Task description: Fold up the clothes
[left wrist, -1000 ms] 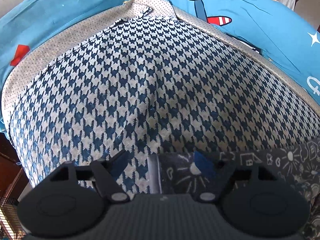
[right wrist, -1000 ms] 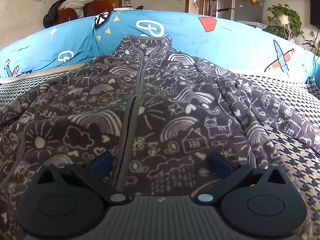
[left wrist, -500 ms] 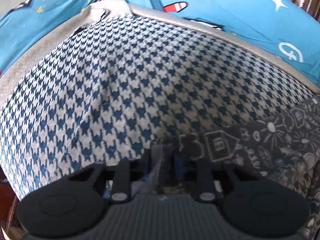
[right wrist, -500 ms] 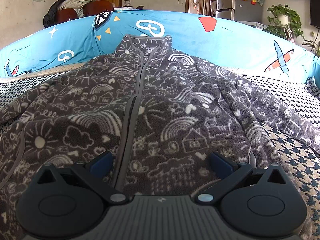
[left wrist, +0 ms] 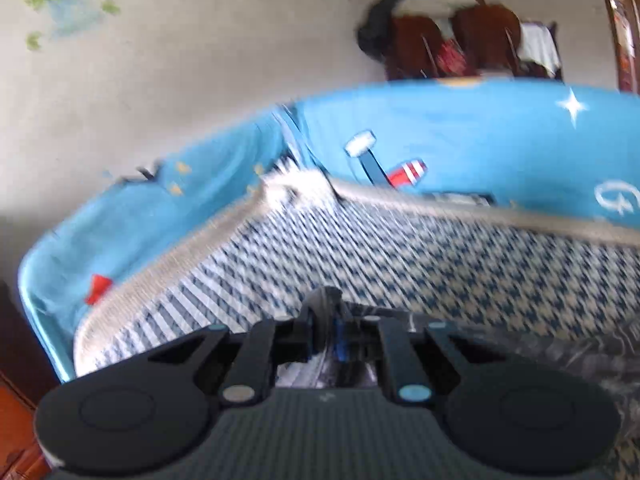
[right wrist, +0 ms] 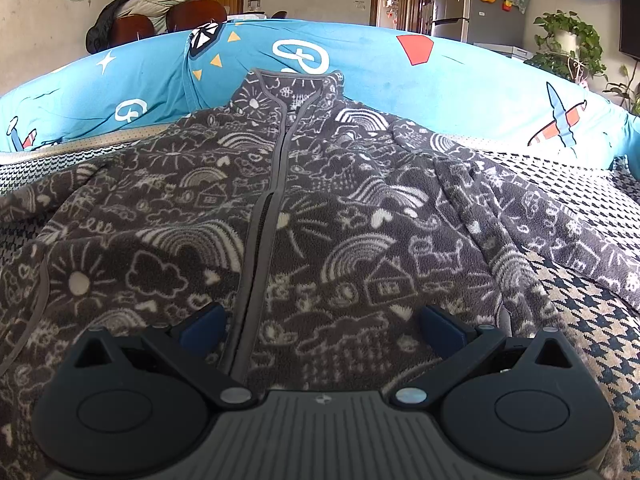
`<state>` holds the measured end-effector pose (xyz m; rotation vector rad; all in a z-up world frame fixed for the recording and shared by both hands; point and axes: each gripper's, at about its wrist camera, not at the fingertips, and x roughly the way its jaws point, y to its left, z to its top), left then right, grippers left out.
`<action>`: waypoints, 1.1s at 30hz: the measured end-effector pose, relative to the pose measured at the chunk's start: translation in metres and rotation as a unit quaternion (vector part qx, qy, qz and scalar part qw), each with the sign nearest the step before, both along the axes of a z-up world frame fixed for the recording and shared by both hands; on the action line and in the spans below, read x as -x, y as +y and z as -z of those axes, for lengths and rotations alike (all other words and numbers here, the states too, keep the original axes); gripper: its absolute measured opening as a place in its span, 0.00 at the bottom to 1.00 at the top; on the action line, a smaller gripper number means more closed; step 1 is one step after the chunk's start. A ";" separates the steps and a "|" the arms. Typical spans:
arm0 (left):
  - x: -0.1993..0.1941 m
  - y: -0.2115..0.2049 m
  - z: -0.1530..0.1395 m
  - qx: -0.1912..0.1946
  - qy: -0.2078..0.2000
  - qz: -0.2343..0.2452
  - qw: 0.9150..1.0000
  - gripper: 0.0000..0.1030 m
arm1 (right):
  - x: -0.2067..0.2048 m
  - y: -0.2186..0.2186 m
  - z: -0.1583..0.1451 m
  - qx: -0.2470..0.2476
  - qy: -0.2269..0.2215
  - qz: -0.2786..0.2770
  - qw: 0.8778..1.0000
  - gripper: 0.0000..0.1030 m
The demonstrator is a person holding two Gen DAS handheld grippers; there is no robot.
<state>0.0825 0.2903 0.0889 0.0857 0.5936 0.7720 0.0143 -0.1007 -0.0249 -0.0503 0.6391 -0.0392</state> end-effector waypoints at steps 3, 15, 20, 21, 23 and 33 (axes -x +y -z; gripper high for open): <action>-0.001 -0.004 -0.014 -0.051 -0.031 -0.022 0.998 0.10 | -0.001 0.000 0.000 0.000 0.000 0.000 1.000 1.00; -0.052 0.026 0.049 0.020 0.140 -0.075 0.987 0.39 | -0.002 -0.001 0.001 -0.001 0.001 -0.001 1.000 1.00; -0.043 0.034 0.047 0.060 0.144 -0.089 0.984 0.55 | -0.002 0.000 0.000 0.000 0.002 -0.001 1.000 1.00; -0.041 0.035 0.046 0.066 0.144 -0.093 0.983 0.55 | -0.001 0.000 0.000 0.000 0.002 -0.001 1.000 1.00; -0.036 0.036 0.042 0.079 0.134 -0.098 0.983 0.56 | -0.001 0.000 0.001 0.000 0.002 0.000 1.000 1.00; -0.043 -0.006 0.028 0.115 0.085 -0.012 0.990 0.60 | -0.002 0.000 0.000 0.003 0.004 0.000 1.000 1.00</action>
